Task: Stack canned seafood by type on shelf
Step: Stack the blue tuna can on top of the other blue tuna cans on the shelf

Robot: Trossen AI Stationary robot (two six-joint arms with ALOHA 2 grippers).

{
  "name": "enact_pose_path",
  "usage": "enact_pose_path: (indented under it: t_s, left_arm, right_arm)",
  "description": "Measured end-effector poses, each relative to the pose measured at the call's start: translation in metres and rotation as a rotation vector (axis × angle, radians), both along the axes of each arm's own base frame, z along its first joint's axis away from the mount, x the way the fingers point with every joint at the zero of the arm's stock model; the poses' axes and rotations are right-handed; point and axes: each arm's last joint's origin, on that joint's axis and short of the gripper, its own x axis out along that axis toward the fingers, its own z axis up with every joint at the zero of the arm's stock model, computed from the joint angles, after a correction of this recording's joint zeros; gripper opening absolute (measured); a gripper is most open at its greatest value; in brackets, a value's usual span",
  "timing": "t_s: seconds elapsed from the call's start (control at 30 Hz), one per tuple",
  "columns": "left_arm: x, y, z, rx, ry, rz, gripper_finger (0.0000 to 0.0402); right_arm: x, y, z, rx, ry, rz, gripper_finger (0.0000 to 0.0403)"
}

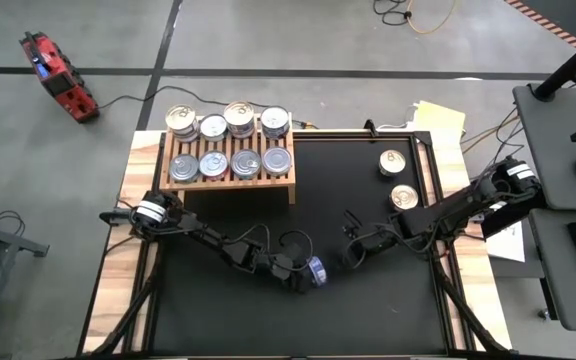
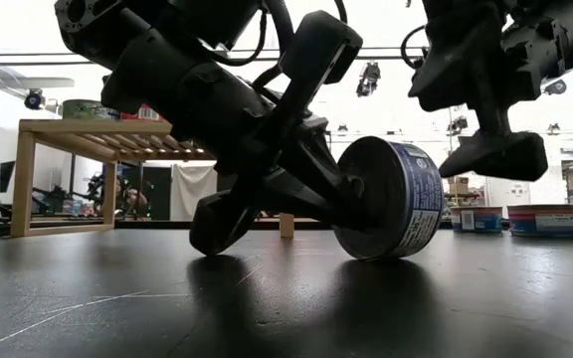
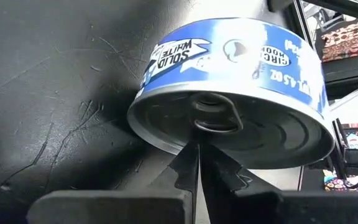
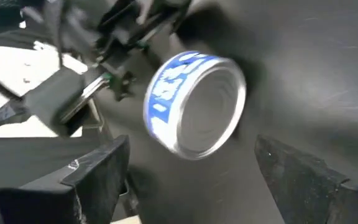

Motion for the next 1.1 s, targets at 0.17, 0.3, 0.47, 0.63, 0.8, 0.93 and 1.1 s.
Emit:
enact_pose_path:
  t_s: [0.17, 0.3, 0.47, 0.63, 0.8, 0.93, 1.1]
  left_arm:
    - [0.001, 0.002, 0.001, 0.0, -0.016, 0.002, 0.0]
    - [0.002, 0.003, 0.002, 0.003, -0.022, 0.004, 0.0]
    - [0.003, 0.003, 0.002, 0.01, -0.027, 0.0, 0.0]
    - [0.003, 0.003, 0.002, 0.024, -0.029, -0.01, 0.0]
    - [0.003, 0.003, 0.002, 0.027, -0.027, -0.016, 0.0]
    - [0.003, 0.003, 0.002, 0.034, -0.03, -0.024, 0.0]
    - [0.003, 0.002, 0.002, 0.028, -0.028, -0.039, 0.0]
  right_arm:
    - [0.006, 0.009, 0.001, -0.066, -0.004, 0.052, 0.034]
    - [0.018, 0.017, -0.002, -0.154, 0.01, 0.104, 0.0334]
    - [0.03, 0.02, -0.006, -0.25, 0.093, 0.114, 0.0324]
    - [0.039, 0.022, -0.005, -0.319, 0.082, 0.151, 0.0315]
    - [0.048, 0.025, -0.007, -0.376, 0.074, 0.191, 0.0306]
    - [0.06, 0.029, -0.009, -0.424, 0.066, 0.218, 0.03]
    - [0.075, 0.033, -0.013, -0.475, 0.06, 0.258, 0.029]
